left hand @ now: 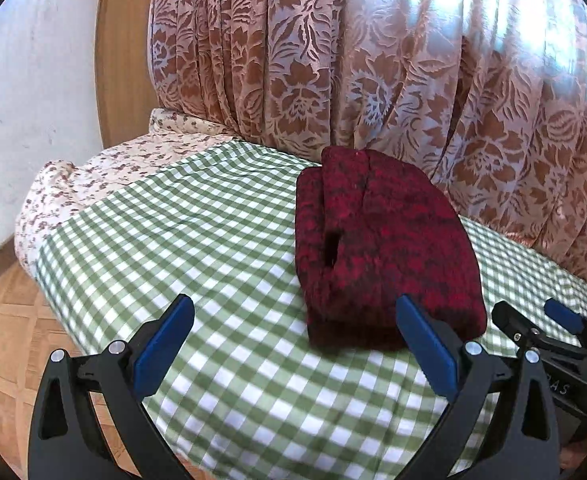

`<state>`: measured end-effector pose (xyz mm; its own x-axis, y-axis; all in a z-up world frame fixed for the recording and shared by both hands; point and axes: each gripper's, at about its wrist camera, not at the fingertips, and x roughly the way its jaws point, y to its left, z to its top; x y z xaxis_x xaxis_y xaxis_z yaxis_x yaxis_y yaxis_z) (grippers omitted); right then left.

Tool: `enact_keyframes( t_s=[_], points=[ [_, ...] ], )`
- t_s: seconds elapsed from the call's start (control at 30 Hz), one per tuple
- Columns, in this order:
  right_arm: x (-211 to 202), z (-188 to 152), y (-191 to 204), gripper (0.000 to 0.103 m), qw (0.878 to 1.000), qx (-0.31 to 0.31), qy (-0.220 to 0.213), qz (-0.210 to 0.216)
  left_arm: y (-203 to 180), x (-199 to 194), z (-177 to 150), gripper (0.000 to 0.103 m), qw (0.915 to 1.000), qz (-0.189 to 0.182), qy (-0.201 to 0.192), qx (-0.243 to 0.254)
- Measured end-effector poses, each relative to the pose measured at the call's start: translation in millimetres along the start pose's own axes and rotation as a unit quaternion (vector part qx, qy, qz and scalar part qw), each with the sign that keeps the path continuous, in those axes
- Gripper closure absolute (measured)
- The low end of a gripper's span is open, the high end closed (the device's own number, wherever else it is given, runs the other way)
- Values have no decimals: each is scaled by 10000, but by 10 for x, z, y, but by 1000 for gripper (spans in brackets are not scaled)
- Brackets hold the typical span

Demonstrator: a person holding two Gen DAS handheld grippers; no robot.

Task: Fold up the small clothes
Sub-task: 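Release the folded red top onto the bed and withdraw both grippers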

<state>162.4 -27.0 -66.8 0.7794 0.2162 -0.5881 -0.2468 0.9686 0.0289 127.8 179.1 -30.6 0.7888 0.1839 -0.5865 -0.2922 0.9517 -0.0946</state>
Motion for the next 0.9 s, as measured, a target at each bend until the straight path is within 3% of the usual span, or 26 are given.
enact_keyframes(
  t_s=[0.4,0.9],
  points=[
    [-236,-198,21,4,9997,-29,-166,-197,-83,-185,-186,2,9999,101,16,55],
    [-380,-247,46,4,9992,23,-372,-142,-110,-326,-202,2,9996,131,-179,146]
  ],
)
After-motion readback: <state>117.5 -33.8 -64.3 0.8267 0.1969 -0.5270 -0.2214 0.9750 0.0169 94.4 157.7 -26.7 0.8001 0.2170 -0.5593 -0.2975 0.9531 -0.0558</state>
